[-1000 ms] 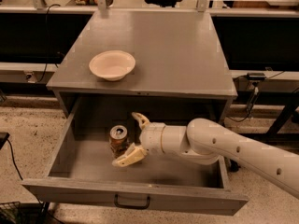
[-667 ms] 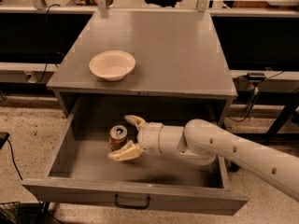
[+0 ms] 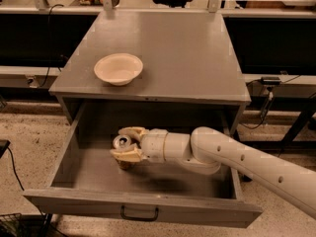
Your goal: Pick orange can from top drawer and place on counter
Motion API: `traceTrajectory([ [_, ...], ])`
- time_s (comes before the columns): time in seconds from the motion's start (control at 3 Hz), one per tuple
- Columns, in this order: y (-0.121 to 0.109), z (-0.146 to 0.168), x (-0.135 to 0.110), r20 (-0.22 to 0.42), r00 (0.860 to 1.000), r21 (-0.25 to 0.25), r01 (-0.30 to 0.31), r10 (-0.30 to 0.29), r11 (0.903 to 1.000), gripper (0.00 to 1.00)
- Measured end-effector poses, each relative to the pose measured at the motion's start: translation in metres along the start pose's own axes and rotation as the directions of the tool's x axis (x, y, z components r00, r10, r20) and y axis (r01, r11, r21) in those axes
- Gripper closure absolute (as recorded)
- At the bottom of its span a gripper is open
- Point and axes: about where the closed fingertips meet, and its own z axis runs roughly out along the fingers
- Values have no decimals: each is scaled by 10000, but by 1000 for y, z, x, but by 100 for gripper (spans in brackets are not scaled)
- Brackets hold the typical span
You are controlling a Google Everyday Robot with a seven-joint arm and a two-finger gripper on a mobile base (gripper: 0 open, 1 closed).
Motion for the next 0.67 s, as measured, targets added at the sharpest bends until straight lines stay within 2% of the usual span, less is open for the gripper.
traceTrajectory([
  [0.33,-1,-2,-7,757,9971,-106,-96,104,9999,87],
  [0.67,-5,-30,-33,1437,9893,-22,272,-266,9996,100],
])
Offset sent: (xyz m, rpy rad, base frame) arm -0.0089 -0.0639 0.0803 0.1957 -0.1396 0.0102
